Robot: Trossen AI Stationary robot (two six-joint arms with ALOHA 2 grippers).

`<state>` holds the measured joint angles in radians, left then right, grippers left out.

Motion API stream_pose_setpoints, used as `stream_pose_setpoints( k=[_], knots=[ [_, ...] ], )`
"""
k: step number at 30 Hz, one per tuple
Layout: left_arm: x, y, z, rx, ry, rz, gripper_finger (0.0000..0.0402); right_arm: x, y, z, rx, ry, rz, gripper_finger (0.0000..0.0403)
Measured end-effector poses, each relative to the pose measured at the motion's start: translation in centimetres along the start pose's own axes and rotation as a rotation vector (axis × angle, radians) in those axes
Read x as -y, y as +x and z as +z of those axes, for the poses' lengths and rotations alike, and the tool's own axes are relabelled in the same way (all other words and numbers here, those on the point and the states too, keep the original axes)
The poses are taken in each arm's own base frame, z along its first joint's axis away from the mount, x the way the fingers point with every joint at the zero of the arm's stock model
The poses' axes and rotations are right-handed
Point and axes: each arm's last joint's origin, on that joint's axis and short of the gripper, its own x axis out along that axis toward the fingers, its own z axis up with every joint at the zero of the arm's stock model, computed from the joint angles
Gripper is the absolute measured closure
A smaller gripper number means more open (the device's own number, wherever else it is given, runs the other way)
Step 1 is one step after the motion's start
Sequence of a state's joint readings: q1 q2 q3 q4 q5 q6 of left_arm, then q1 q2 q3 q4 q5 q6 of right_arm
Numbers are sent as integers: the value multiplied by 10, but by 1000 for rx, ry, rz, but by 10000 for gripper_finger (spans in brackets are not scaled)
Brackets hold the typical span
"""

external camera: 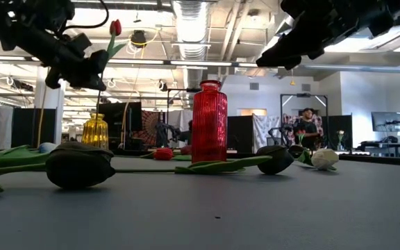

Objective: Sort flowers into vase by color
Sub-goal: Put the bottom red tulip into the yellow vase, then put the red tulip into the yellow vase

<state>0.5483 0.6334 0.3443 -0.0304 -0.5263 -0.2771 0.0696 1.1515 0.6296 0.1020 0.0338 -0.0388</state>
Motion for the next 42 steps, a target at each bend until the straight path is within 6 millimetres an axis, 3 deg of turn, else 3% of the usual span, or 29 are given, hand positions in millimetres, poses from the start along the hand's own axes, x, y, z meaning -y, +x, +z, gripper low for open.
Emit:
stream_pose_setpoints(
  k=[6,16,22,31,36,42],
  knots=[
    [-1,0,-3,-20,-47,7,390,1,0,1,10,-23,-6,227],
    [-1,-1,-8,-104,-45,-30,290,12,0,1,8,-2,-49,227],
    [2,-8,7,-187,-33,-105,252,16,0,0,7,5,-64,227],
    [13,-21,37,-275,-118,-401,248,16,0,0,7,5,-62,227],
    [23,-29,38,-384,-165,-653,255,16,0,0,7,4,-63,227],
    [38,-40,34,-434,-147,-790,266,16,0,0,7,4,-62,227]
  ],
)
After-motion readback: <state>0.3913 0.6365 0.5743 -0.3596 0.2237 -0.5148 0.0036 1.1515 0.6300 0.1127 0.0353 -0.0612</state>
